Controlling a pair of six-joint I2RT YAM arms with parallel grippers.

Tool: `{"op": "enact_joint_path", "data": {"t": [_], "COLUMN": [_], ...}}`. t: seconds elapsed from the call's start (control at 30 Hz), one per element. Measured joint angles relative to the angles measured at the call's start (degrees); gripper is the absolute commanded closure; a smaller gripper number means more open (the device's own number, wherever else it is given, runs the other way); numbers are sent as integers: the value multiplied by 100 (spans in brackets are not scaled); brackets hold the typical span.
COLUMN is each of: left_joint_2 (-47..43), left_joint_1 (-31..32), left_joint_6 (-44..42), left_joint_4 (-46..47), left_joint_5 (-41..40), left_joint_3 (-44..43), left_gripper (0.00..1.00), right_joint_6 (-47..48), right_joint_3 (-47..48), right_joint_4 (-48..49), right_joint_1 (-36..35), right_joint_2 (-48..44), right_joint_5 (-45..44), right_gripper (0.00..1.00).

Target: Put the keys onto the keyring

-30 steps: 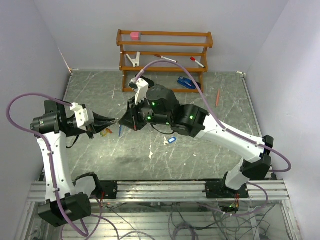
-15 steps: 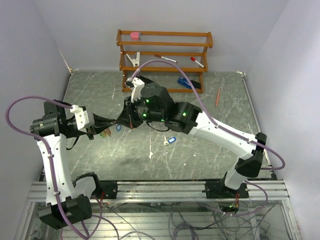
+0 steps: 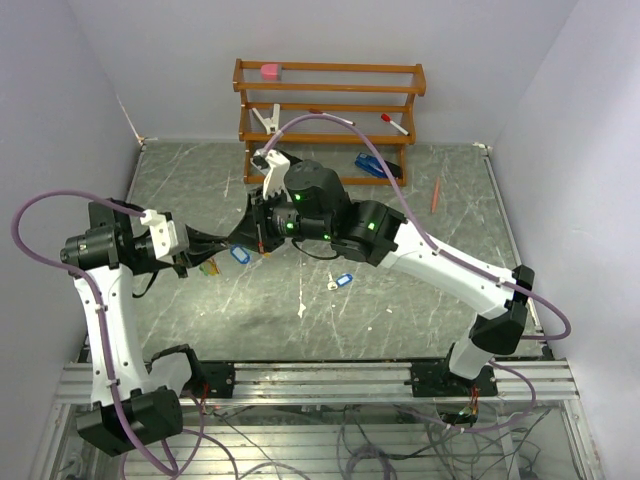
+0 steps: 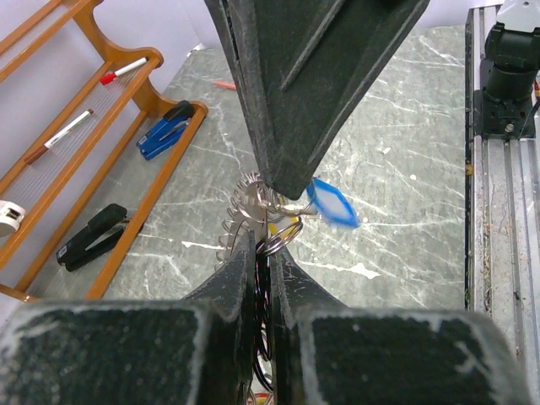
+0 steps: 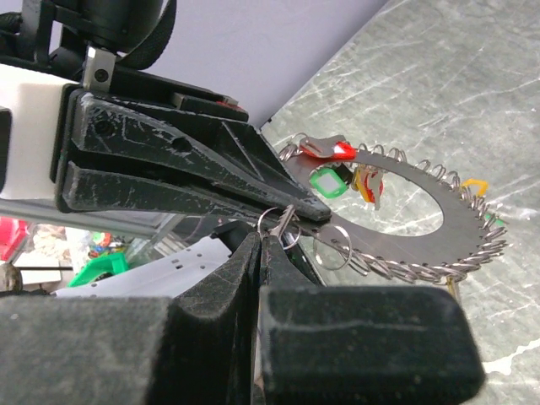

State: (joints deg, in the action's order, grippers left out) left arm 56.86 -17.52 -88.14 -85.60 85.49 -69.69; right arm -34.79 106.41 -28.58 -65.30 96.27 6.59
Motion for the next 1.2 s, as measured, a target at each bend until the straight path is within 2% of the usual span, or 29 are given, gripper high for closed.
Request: {"op": "enact_joint_path", "data": {"t": [0.33,1.2], "left_joint_2": [186,20], "left_joint_1": [0,0], "left_joint_6": [-146,-155], "left_joint_4": [0,-4], "left_joint_5": [0,4], "left_joint_3": [0,-33], "left_gripper": [93,93], "right_joint_6": [-162,-243], "right_joint_3": [33,33], "right_joint_4": [-4,-302], "right_joint_1": [-2,4], "right_joint_2": [11,22], "right_joint_5": [94,-81], "right_gripper": [100,100]}}
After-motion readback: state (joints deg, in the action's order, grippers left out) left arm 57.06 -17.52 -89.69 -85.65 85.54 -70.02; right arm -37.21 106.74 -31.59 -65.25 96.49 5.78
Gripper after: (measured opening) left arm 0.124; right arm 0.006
